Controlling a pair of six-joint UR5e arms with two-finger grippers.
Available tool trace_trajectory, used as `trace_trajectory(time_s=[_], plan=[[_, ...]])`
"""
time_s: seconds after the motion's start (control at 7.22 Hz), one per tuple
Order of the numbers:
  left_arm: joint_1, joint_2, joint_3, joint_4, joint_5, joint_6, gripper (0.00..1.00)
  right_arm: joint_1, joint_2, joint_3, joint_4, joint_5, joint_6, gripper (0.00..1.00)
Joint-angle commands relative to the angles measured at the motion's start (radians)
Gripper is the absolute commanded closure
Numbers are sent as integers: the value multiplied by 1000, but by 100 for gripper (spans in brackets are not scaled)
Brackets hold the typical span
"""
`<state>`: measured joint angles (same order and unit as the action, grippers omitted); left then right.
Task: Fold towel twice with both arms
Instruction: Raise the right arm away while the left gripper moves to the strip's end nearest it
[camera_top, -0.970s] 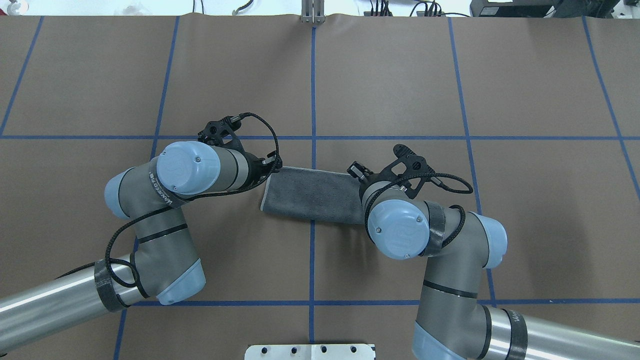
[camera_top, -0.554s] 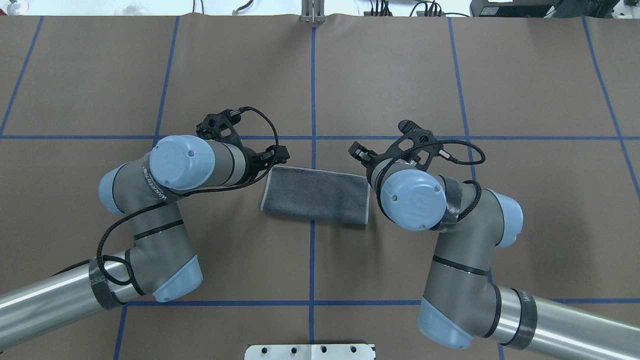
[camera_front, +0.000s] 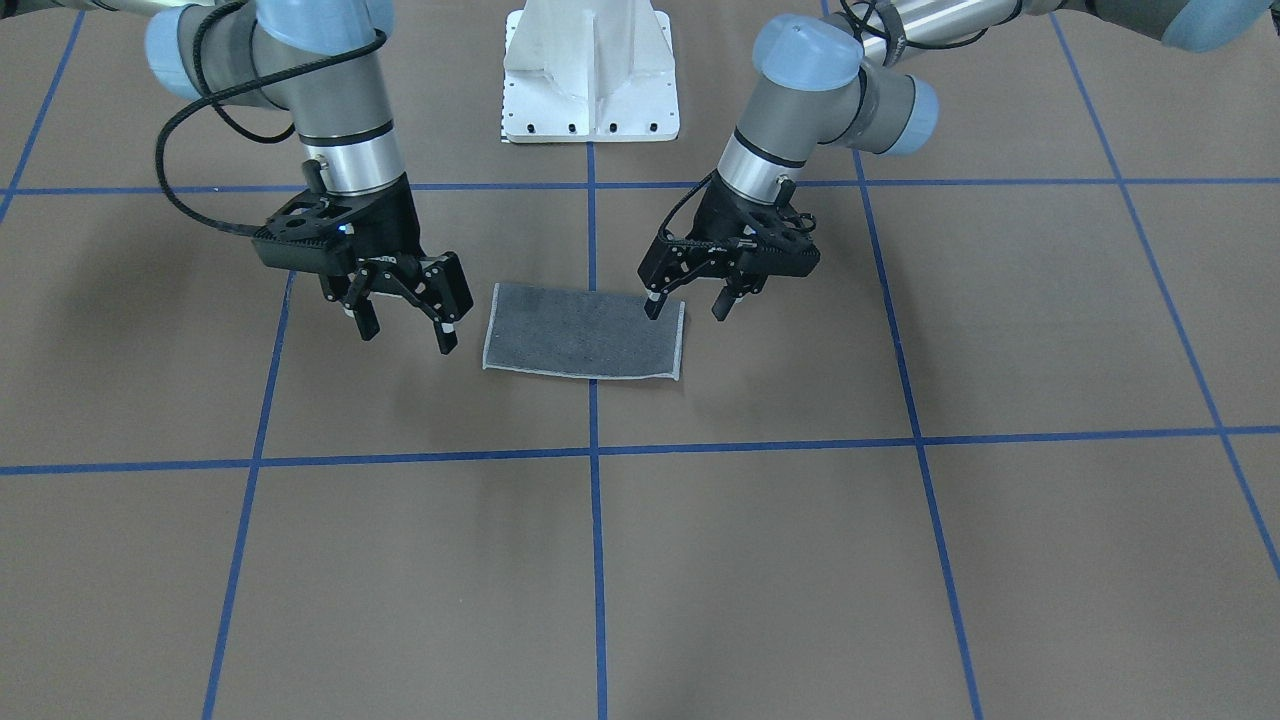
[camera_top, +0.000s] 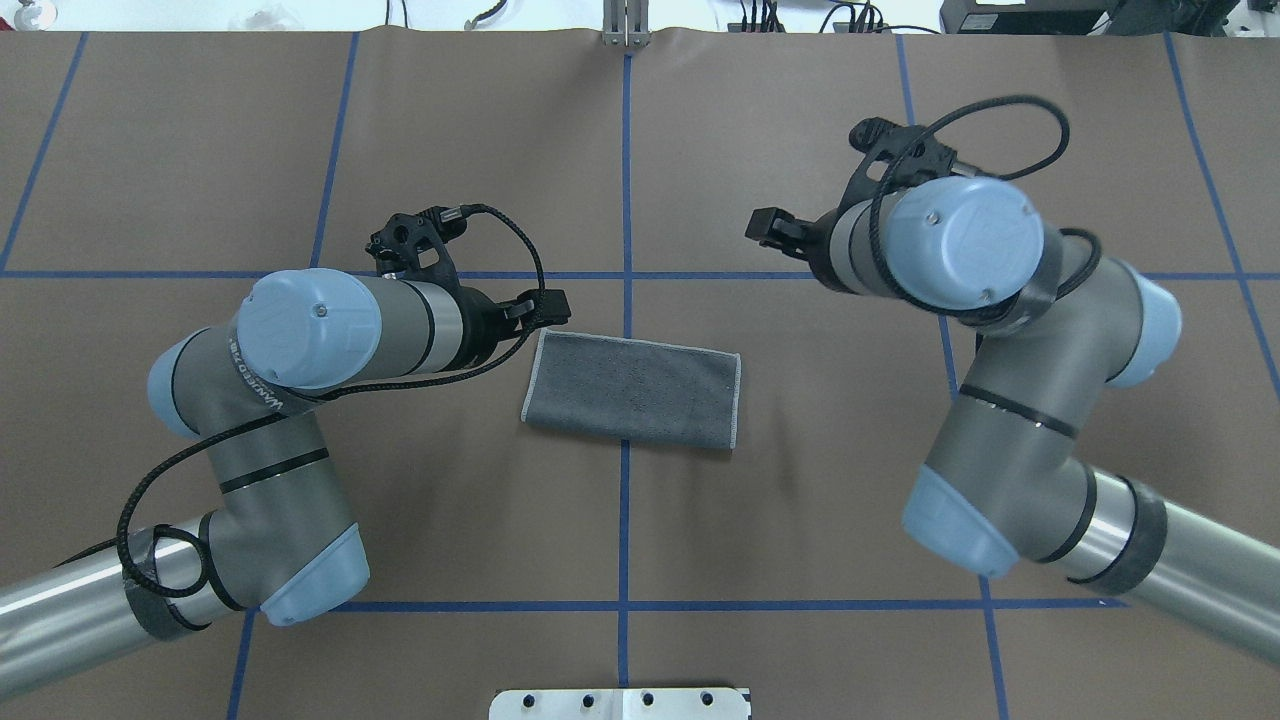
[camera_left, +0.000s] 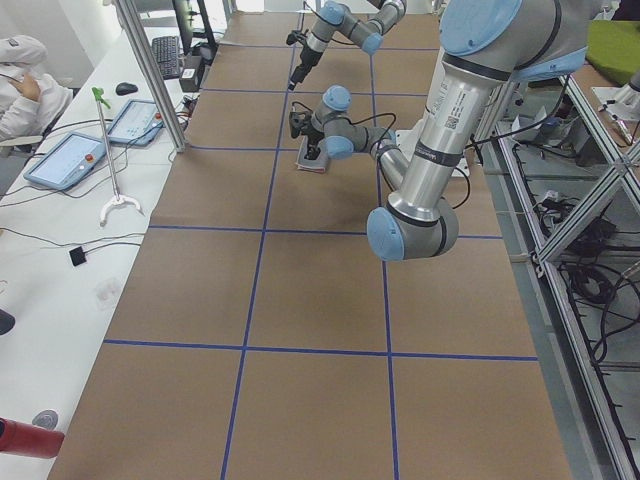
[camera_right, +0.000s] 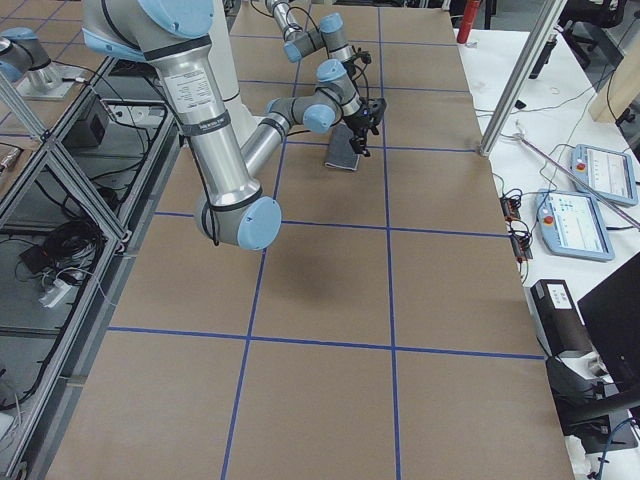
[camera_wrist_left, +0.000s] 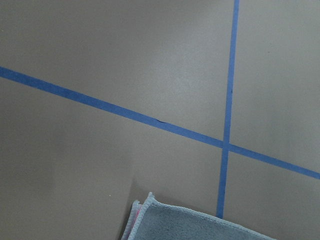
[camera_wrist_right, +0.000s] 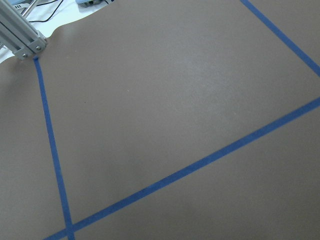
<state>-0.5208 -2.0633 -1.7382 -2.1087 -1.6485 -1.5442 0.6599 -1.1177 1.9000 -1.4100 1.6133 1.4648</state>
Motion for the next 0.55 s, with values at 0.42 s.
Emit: trace_trajectory(time_s=[0.42], plan=[[36,118,24,-137,23,99,0,193,-83,21,9,235,-652,0]])
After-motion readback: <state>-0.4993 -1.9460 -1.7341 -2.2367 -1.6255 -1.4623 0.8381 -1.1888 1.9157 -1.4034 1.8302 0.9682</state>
